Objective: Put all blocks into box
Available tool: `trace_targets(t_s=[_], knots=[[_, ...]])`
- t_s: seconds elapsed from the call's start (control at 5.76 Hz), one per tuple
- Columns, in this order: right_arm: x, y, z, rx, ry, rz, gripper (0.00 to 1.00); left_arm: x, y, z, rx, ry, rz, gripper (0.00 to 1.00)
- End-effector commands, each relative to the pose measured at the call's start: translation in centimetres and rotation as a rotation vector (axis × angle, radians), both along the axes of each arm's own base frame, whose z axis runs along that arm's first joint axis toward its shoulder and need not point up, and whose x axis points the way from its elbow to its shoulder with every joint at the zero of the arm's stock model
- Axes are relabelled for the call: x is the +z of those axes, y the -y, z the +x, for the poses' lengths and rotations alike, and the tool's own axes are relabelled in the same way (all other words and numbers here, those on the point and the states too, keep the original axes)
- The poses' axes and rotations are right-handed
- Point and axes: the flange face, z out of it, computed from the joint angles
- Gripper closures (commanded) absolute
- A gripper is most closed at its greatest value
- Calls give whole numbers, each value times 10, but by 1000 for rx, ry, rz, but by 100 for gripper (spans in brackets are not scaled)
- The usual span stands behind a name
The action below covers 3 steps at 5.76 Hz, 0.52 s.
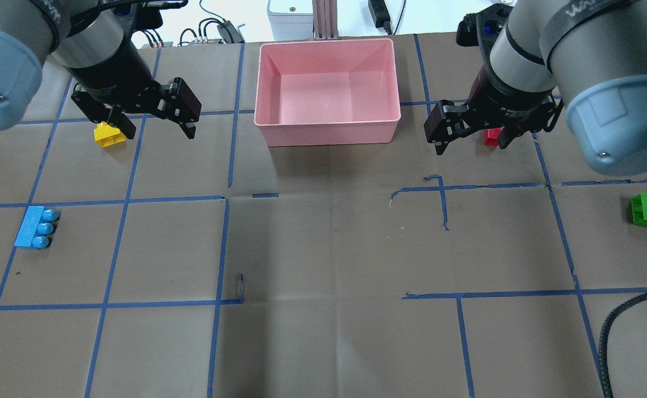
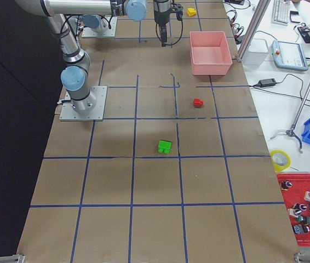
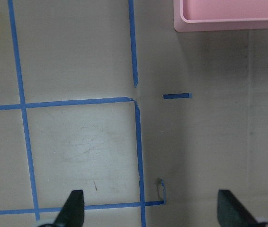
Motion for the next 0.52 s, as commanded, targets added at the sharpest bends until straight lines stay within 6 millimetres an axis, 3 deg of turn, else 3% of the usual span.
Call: trace_targets(t_s=[0.0, 0.35], knots=[[0, -1, 2, 0, 4, -1, 0, 0, -1, 1, -2, -1, -1, 2], [-2, -1, 2, 2, 6, 7, 0, -1, -4, 2, -11, 0, 2, 2]])
